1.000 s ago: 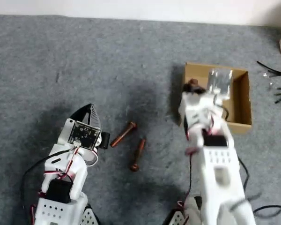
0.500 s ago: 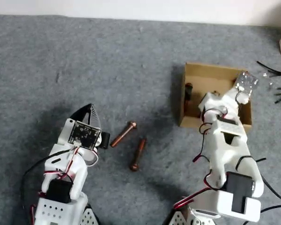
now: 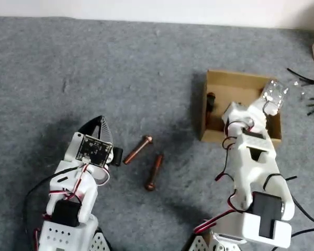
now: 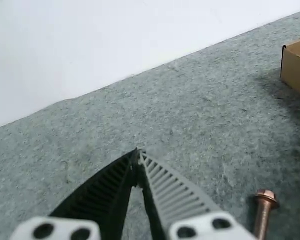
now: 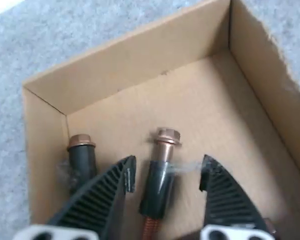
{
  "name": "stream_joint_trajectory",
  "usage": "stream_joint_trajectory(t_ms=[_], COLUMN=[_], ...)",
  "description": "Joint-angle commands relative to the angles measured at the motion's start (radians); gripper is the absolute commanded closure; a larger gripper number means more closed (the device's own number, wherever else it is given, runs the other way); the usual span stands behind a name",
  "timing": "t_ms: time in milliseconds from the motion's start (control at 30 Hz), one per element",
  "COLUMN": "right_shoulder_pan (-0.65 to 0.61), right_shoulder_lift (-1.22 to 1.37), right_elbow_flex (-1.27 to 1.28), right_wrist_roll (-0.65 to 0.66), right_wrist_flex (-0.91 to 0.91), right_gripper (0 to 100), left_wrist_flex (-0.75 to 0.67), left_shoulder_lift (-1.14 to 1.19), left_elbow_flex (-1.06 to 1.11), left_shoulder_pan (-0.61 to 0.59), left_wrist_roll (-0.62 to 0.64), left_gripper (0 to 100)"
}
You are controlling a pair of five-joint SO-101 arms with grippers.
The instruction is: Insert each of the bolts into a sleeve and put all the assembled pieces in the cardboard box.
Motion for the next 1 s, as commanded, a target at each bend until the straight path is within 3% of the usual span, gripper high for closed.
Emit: stream_joint_trajectory(t_ms=[0, 200, 367, 633, 967], right_shoulder_pan=[0.007, -0.039, -0.148, -0.398, -0.595], right_shoulder_lift=[-0.015, -0.051, -0.277, -0.743, -1.052], right_elbow_flex=[-0.033, -0.013, 0.113, 0.444, 0.682], right_wrist_roll=[-0.009, -0.009, -0.008, 0.238, 0.273], right_wrist_flex=[-0.025, -0.010, 0.070, 0.074, 0.074], right_gripper=[80.8, 80.8, 80.8, 80.8, 80.8], left_wrist_flex=[-0.015, -0.015, -0.015, -0.017, -0.018], left_shoulder_lift=[-0.004, -0.004, -0.004, -0.004, -0.004], left_elbow_flex=[0.022, 0.022, 0.022, 0.022, 0.022], left_shoulder_pan=[-0.010, -0.010, -0.010, -0.010, -0.012], left_wrist_roll=[-0.003, -0.003, -0.003, -0.003, -0.003], left_gripper=[99, 99, 99, 99, 99])
